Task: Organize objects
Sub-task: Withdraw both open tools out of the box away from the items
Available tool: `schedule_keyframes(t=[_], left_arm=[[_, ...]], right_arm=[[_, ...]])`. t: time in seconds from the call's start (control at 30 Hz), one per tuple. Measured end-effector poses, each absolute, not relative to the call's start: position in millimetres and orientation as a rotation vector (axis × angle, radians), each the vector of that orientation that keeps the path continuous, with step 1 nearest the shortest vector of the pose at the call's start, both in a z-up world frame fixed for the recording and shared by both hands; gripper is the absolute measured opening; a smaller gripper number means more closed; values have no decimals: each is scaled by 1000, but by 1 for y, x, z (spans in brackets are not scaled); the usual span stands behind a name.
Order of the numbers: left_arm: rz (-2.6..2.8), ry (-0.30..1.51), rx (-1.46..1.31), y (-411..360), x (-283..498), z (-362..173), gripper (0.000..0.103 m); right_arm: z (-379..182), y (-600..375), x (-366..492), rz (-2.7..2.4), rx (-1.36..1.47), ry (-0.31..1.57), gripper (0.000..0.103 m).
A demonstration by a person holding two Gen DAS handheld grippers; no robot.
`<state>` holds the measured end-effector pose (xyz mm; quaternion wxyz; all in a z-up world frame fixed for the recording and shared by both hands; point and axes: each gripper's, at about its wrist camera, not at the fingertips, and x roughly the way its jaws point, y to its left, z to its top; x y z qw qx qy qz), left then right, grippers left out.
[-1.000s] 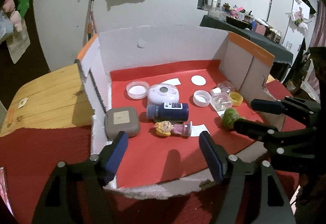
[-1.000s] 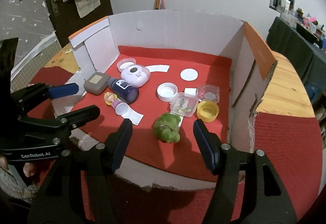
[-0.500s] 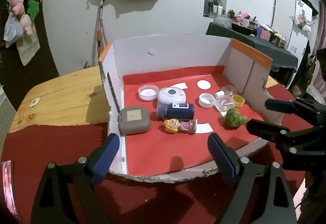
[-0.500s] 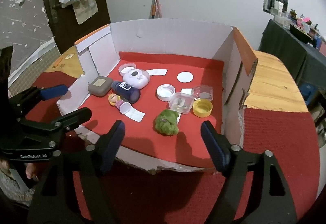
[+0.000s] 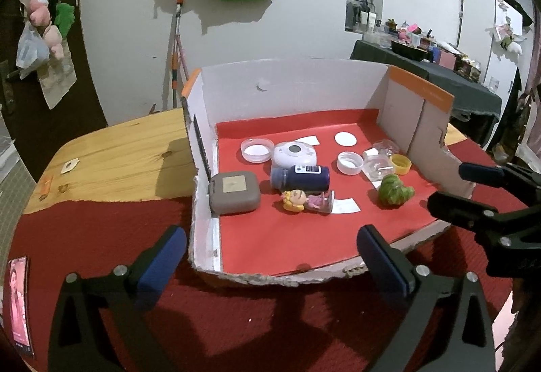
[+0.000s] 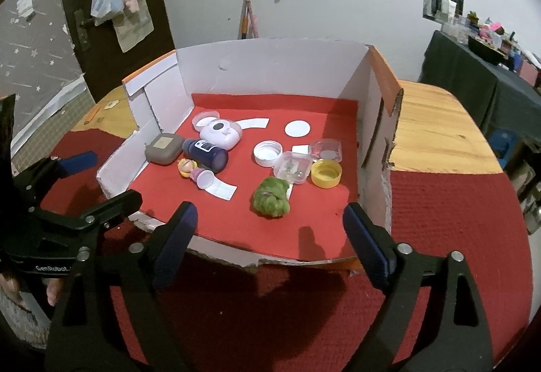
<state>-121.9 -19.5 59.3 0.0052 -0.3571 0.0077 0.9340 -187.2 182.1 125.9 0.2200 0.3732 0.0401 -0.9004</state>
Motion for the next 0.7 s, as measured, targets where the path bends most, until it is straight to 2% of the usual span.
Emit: schedule_keyframes(t=[0.03,0.7], left_arm=[[2927,23,-1118,-20,-121,59,103],[2964,53,-1155,-19,-118,49,103]], right_arm=[[126,183,-187,-2495,1029,106,98],[121,182,-178,-2534,1018,117,98]])
